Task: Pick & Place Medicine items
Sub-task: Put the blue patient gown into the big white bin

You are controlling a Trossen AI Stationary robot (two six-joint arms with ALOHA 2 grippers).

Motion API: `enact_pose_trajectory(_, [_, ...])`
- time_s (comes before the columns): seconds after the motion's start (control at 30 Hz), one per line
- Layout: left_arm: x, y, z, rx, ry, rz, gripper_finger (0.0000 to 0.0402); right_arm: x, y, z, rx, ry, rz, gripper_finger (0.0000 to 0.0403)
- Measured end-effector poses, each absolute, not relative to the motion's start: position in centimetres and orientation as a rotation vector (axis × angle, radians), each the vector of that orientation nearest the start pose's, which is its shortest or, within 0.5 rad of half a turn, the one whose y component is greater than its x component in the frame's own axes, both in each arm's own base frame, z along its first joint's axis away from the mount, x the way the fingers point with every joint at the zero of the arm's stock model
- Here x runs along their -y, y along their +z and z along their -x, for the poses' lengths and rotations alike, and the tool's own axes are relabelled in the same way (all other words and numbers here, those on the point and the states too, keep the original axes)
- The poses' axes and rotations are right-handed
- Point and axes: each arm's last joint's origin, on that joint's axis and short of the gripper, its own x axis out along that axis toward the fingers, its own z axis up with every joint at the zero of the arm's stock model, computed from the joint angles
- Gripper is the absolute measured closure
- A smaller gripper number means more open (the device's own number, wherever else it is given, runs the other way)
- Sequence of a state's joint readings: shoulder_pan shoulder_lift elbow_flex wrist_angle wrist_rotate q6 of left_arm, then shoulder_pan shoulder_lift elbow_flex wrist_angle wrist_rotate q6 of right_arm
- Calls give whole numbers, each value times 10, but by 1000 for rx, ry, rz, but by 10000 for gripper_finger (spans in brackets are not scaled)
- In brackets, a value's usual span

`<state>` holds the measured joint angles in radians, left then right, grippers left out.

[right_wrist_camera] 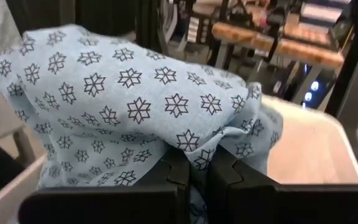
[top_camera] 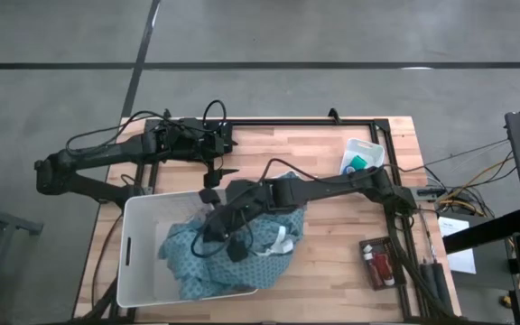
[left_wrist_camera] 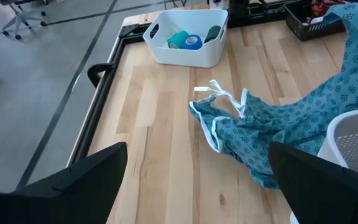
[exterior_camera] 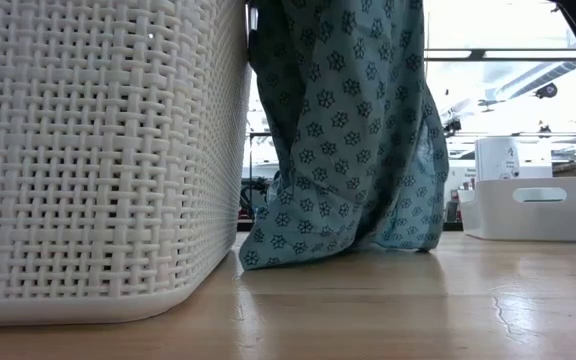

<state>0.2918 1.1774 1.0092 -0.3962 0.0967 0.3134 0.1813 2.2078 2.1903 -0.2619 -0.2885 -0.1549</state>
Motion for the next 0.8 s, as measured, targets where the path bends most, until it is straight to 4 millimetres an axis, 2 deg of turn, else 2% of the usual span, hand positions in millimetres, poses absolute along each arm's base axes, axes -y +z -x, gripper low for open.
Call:
enact_pose_trajectory(0.47, [-70,314,-242,-578,101,-195,9,-97,323,-506,-336,431,142,390])
enact_pose_trajectory(0.8, [-70,314,-242,-578,101,-195,9,-96,321,-506,-341,430,142,390])
